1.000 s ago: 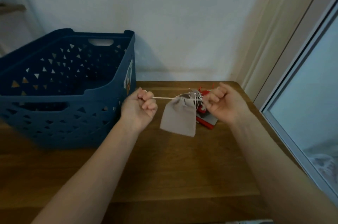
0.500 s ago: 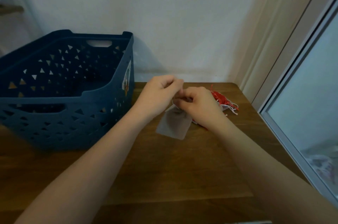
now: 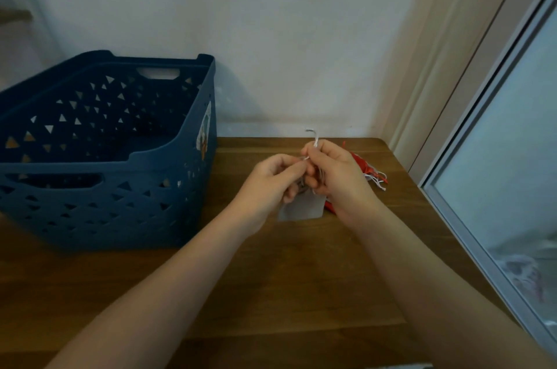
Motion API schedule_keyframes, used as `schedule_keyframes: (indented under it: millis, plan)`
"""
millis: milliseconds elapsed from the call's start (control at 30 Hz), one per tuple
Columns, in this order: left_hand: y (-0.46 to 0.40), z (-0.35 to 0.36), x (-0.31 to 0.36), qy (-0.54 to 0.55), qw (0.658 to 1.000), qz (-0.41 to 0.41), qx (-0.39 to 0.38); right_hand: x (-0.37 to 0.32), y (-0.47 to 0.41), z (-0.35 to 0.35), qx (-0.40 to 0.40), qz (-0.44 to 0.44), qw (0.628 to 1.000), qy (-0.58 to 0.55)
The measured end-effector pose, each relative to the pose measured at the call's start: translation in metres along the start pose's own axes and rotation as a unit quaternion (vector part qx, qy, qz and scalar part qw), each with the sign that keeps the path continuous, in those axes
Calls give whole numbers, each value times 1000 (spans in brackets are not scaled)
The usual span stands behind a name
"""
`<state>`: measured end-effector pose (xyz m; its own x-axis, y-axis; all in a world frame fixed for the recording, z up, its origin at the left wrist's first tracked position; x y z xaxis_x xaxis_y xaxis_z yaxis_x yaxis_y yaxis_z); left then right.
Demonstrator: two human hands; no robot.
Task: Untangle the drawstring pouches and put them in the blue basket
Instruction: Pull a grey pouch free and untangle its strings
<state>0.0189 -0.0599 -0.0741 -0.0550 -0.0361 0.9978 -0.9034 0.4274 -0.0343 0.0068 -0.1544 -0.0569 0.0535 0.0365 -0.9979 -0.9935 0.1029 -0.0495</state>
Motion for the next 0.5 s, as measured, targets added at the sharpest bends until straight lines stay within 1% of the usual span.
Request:
schedule_keyframes:
  millis: [67,133,200,267,333,367,433,500]
  plan:
    - [0,2,1,-42,999,8,-18,0,2,-1,-16,-11,1000,5]
    - [0,8,-1,-52,998,-2,-47,-1,4,-2,-17,-17,1000,10]
    - [1,16,-5,-12,996,-22,-83,-1,5,-6,-1,-10,1000,11]
    - [1,20,-10,75,991,-46,-101,6,6,-11,17,10,1000,14]
    - [-1,12,-18,140,985,-67,-73,19,6,-17,37,40,998,-13]
    - [-4,5,-24,146,985,-79,-43,28,5,-21,52,63,996,-38]
    - [-7,-10,-37,110,988,-109,20,42,6,-28,81,107,987,-92]
    - [-7,-19,-46,15,990,-130,53,43,6,-31,84,109,985,-107]
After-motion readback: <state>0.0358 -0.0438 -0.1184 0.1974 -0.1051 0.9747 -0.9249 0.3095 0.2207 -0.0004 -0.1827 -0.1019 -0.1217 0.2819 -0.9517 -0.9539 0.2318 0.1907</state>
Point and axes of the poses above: each hand's wrist, its own y-axis away from the middle knuckle, its own z-axis out of the palm, x = y × z, the point moved 10 cm from there along -y, towards the middle knuckle
